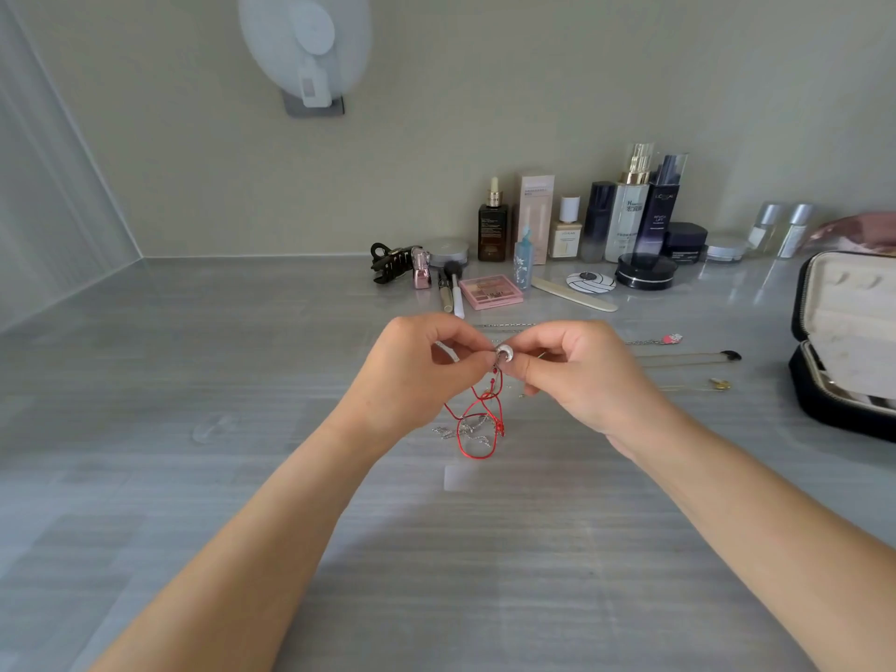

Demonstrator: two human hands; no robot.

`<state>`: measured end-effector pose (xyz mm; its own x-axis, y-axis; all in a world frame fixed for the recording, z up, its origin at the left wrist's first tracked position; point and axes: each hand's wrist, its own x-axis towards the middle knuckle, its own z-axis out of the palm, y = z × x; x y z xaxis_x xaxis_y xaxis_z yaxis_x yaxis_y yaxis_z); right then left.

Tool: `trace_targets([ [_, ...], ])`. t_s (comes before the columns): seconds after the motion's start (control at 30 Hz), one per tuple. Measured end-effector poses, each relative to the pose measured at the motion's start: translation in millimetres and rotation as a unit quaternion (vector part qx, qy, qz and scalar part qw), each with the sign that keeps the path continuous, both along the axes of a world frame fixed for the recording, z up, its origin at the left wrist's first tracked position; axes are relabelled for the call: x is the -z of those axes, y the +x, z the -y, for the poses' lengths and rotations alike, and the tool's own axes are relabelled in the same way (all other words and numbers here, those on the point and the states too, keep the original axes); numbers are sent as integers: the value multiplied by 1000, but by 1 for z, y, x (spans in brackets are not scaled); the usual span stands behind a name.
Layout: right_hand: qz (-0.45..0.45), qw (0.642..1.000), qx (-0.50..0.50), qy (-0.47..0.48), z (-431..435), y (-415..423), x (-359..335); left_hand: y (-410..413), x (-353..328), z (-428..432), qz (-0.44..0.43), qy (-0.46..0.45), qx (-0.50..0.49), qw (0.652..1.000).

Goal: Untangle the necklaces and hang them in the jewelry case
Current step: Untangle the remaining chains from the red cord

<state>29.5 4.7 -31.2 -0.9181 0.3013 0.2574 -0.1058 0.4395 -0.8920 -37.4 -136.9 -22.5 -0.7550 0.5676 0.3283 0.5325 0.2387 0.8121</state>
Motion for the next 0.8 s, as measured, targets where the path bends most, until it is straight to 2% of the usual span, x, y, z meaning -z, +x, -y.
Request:
trace_targets([
  [0.1, -20, 999, 7, 46, -1, -3, 4, -2, 1, 0, -18, -18, -6, 1000],
  [0.27, -20, 997, 2, 71, -3, -2, 4, -2, 0, 0, -25, -33, -10, 999],
  [0.47, 10, 998, -23, 57, 1, 0, 1, -3, 0, 0, -37, -25, -5, 999],
  [0.8, -22, 999, 16, 47, -2, 0, 3, -1, 0, 1, -39, -30, -20, 999],
])
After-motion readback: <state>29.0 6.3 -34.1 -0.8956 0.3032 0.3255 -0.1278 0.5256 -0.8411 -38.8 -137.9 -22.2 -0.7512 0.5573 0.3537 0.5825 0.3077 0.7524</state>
